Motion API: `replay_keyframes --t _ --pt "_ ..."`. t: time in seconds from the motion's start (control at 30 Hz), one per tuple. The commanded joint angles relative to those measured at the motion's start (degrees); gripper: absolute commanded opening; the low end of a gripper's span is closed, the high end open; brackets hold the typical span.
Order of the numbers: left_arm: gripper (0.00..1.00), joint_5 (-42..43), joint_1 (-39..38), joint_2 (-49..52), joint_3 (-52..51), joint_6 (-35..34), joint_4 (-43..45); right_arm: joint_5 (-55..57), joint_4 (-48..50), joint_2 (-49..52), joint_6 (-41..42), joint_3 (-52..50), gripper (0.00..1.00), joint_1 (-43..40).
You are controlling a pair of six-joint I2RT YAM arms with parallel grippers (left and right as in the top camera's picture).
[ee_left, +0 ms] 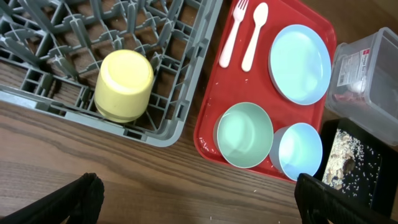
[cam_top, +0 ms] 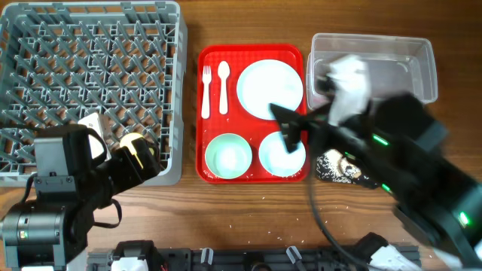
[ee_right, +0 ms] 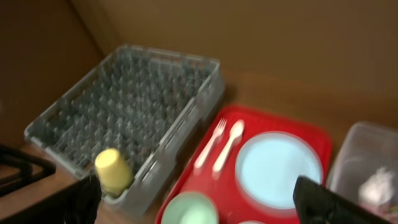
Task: Sort waste into correct bins and load items into the dishwasher rack
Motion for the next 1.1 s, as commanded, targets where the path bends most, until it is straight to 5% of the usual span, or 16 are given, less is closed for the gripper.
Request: replay_keyframes --t 0.0,0.2,0.33,0.47,0.53,1.0,1.07 --pt "1.00 0.7 -0.2 0.0 0.5 0.7 0.2 -2.5 7.5 -10.3 -6.8 -16.3 1.00 -10.2" --pt "1.00 0.7 -0.2 0.0 0.5 0.7 0.2 -8.4 16.9 -37.5 -7.1 -51.0 1.00 -27.7" --pt "1.00 0.7 -0.2 0.0 0.5 0.7 0.2 -8.4 20.1 -55.0 -6.9 -64.2 1.00 -33.3" --pt "1.00 0.7 -0.2 0.0 0.5 0.7 0.2 -8.4 34.9 -56.1 0.7 -75.6 1.00 -33.8" --pt "1.00 0.7 -0.2 0.0 0.5 0.7 0.2 -8.4 43.9 -56.1 4.4 -78.8 1.00 -33.8" --pt "1.00 0.7 -0.2 0.0 0.5 0.7 0.2 -8.2 42.9 -56.0 6.8 -78.8 1.00 -33.8" --pt "1.00 5.3 -0.2 0.0 0.5 -4.9 1.0 -8.2 42.9 -56.0 6.9 -78.8 1.00 -33.8"
